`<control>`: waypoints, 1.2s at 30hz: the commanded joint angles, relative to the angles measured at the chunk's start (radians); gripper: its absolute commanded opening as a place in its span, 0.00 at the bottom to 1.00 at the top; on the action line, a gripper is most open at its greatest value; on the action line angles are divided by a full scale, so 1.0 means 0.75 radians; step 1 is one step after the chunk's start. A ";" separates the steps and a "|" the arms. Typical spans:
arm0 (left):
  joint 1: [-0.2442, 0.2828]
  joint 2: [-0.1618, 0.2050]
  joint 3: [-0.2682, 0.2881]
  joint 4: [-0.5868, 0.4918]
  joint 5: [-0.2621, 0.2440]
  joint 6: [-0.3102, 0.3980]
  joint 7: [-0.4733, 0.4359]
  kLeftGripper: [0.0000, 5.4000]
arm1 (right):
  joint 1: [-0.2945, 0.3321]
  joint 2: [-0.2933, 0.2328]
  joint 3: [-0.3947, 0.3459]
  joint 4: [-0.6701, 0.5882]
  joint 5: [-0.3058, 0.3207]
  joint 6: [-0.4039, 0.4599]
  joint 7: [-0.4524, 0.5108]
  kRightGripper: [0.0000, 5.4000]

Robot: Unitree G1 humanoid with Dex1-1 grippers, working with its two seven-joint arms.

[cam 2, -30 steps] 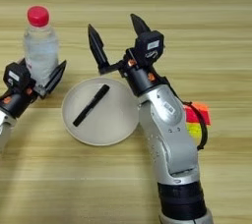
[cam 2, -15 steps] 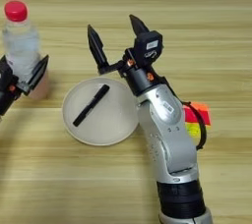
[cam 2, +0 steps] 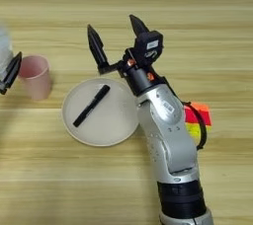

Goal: Move the objects on the table

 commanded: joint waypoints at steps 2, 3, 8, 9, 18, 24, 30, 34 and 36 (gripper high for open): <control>-0.007 0.032 0.049 -0.017 -0.016 -0.005 0.022 0.59 | -0.030 -0.002 -0.003 0.011 0.016 -0.002 0.008 1.00; -0.007 0.034 0.055 -0.009 -0.017 -0.006 0.024 0.59 | -0.031 -0.002 -0.003 0.012 0.016 -0.002 0.008 1.00; -0.013 0.038 0.088 0.054 -0.015 -0.021 0.036 0.59 | -0.031 0.000 -0.004 0.015 0.016 -0.002 0.006 1.00; -0.013 0.039 0.096 0.062 -0.016 -0.023 0.040 0.59 | -0.031 0.000 -0.004 0.015 0.016 -0.002 0.005 1.00; -0.021 0.049 0.158 0.195 -0.026 -0.060 0.053 0.59 | -0.036 0.000 -0.009 0.027 0.020 -0.004 0.009 1.00; -0.041 0.047 0.173 0.281 -0.032 -0.086 0.057 0.59 | -0.041 -0.001 -0.010 0.038 0.024 -0.010 0.013 1.00; -0.082 0.050 0.174 0.407 -0.035 -0.127 0.051 0.59 | -0.041 -0.001 -0.008 0.047 0.025 -0.019 0.013 1.00; -0.104 0.050 0.170 0.471 -0.038 -0.147 0.043 0.59 | -0.041 -0.001 -0.007 0.050 0.024 -0.024 0.013 1.00; -0.118 0.050 0.167 0.511 -0.037 -0.162 0.040 0.59 | -0.040 -0.001 -0.007 0.051 0.025 -0.026 0.013 1.00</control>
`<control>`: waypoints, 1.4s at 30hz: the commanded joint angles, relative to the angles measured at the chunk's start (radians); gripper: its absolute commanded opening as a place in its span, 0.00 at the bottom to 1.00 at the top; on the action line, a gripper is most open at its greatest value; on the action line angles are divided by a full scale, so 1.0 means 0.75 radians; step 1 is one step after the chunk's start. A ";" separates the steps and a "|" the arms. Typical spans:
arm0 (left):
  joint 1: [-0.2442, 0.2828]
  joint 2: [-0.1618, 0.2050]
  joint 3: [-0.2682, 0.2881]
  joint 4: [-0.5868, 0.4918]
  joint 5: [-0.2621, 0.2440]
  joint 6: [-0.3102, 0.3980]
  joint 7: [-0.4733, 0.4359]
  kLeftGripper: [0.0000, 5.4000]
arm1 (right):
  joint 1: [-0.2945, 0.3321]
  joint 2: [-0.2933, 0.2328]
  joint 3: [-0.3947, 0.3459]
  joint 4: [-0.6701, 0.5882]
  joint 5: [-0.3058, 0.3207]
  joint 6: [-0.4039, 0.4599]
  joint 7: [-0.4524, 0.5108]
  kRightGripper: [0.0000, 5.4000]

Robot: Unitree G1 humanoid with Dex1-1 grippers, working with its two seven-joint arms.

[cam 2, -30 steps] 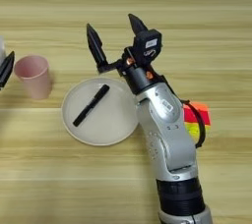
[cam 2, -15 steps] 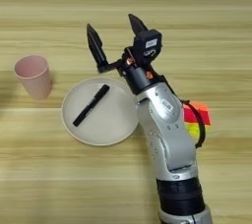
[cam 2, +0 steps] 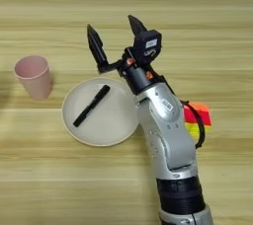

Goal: Move the objects on the table

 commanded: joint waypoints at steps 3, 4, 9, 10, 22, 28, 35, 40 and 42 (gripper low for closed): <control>-0.084 0.016 0.007 0.099 -0.013 -0.073 -0.001 0.59 | -0.019 -0.001 -0.001 0.003 0.003 -0.018 0.007 1.00; -0.090 0.015 0.006 0.115 -0.014 -0.078 -0.004 0.59 | -0.018 -0.002 -0.001 0.004 0.004 -0.019 0.007 1.00; -0.126 0.012 -0.006 0.222 -0.001 -0.122 -0.005 0.59 | -0.018 -0.004 -0.002 0.006 0.004 -0.023 0.007 1.00; -0.135 0.011 -0.007 0.246 0.001 -0.132 -0.004 0.59 | -0.018 -0.004 -0.002 0.007 0.004 -0.024 0.007 1.00; -0.211 0.015 -0.020 0.446 0.015 -0.208 -0.003 0.59 | -0.020 -0.002 0.000 0.008 0.002 -0.026 0.003 1.00; -0.231 0.020 -0.031 0.487 0.026 -0.227 0.008 0.59 | -0.025 -0.002 -0.002 0.011 0.003 -0.026 0.003 1.00; -0.253 0.026 -0.039 0.546 0.037 -0.249 0.021 0.59 | -0.030 -0.002 -0.005 0.016 0.004 -0.028 0.003 1.00; -0.261 0.025 -0.039 0.554 0.037 -0.258 0.019 0.59 | -0.030 -0.003 -0.008 0.012 0.008 -0.025 0.004 1.00; -0.265 0.024 -0.038 0.561 0.036 -0.260 0.019 0.59 | -0.030 -0.003 -0.009 0.011 0.010 -0.025 0.004 1.00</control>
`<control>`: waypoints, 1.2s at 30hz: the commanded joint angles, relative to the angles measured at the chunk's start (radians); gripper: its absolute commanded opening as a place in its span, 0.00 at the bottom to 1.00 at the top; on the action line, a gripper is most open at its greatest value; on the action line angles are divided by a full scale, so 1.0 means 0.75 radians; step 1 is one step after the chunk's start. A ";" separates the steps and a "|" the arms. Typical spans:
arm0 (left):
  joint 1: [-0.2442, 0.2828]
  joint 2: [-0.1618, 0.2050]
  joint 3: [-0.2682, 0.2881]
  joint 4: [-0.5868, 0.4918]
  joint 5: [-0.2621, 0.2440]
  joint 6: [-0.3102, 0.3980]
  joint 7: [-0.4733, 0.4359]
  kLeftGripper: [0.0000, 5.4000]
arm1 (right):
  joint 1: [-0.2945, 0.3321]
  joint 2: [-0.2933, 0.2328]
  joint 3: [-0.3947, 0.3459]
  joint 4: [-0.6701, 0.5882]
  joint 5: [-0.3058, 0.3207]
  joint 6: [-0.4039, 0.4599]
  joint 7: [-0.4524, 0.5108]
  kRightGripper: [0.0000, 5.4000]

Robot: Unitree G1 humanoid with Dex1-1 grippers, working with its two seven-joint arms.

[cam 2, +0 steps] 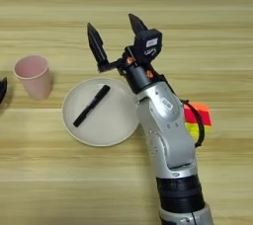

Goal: Move the objects on the table

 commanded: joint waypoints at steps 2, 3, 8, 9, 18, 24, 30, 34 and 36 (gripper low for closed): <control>-0.057 0.021 -0.001 0.020 0.003 -0.052 0.004 0.59 | -0.020 -0.002 -0.007 -0.001 0.008 -0.006 0.005 1.00; -0.061 0.021 0.000 0.032 0.003 -0.055 0.004 0.59 | -0.020 -0.002 -0.007 -0.001 0.008 -0.006 0.006 1.00; -0.080 0.023 0.003 0.100 0.003 -0.068 0.005 0.59 | -0.022 -0.002 -0.008 0.000 0.008 -0.006 0.005 1.00; -0.084 0.024 0.005 0.119 0.003 -0.072 0.007 0.59 | -0.023 -0.002 -0.009 0.001 0.008 -0.006 0.005 1.00; -0.132 0.021 0.006 0.280 0.006 -0.114 0.012 0.59 | -0.021 -0.002 -0.012 0.003 0.011 -0.008 0.007 1.00; -0.163 0.023 0.014 0.367 0.002 -0.140 0.019 0.59 | -0.021 -0.003 -0.017 0.003 0.019 -0.006 0.008 1.00; -0.178 0.029 0.020 0.409 0.000 -0.164 0.023 0.59 | -0.026 -0.002 -0.019 0.011 0.017 -0.011 0.011 1.00; -0.184 0.035 0.021 0.422 0.008 -0.162 0.038 0.65 | -0.026 0.000 -0.020 0.012 0.015 -0.015 0.012 1.00; -0.187 0.036 0.021 0.426 0.011 -0.160 0.047 0.71 | -0.026 0.000 -0.021 0.013 0.015 -0.016 0.012 1.00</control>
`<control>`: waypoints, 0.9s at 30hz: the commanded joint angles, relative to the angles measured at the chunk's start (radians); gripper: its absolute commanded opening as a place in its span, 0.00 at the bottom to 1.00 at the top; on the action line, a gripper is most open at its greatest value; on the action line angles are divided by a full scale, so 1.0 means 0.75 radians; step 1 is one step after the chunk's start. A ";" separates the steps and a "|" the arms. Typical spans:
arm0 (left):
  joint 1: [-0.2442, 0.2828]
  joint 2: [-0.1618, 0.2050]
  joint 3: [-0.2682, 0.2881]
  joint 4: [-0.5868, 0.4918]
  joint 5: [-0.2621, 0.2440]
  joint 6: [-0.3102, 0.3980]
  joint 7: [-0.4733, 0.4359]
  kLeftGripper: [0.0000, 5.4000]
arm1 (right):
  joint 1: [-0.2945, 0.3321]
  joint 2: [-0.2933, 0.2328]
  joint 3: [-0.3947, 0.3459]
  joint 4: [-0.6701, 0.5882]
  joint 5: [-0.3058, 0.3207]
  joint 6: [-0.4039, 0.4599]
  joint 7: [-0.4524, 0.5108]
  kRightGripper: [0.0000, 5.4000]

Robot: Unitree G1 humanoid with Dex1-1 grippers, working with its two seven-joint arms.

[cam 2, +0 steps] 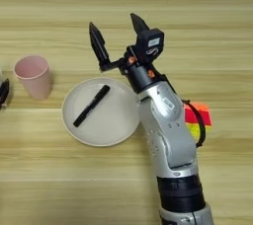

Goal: Move the objects on the table

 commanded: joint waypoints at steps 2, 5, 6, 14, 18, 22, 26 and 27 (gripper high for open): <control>-0.022 0.028 0.006 0.026 0.006 -0.003 0.032 0.72 | -0.025 0.000 -0.007 0.011 0.009 -0.015 0.008 1.00; -0.024 0.030 0.007 0.031 0.005 -0.006 0.039 0.79 | -0.026 0.001 -0.006 0.011 0.009 -0.015 0.008 1.00; -0.025 0.031 0.007 0.033 0.005 -0.006 0.041 0.81 | -0.027 0.001 -0.005 0.011 0.008 -0.015 0.007 1.00; -0.031 0.035 0.007 0.043 0.003 -0.012 0.047 0.98 | -0.029 0.002 -0.003 0.005 0.006 -0.011 0.003 1.00; -0.030 0.032 0.003 0.037 0.006 -0.014 0.048 0.99 | -0.029 -0.001 -0.005 0.001 0.008 -0.008 0.005 1.00; -0.018 0.027 -0.005 0.013 0.012 -0.017 0.053 0.99 | -0.030 -0.004 -0.006 0.003 0.010 -0.007 0.007 1.00; 0.006 0.017 -0.014 -0.052 0.016 -0.016 0.062 0.99 | -0.031 -0.007 -0.009 0.005 0.013 -0.005 0.010 1.00; 0.013 0.016 -0.016 -0.072 0.016 -0.015 0.065 0.99 | -0.031 -0.008 -0.010 0.006 0.013 -0.005 0.011 1.00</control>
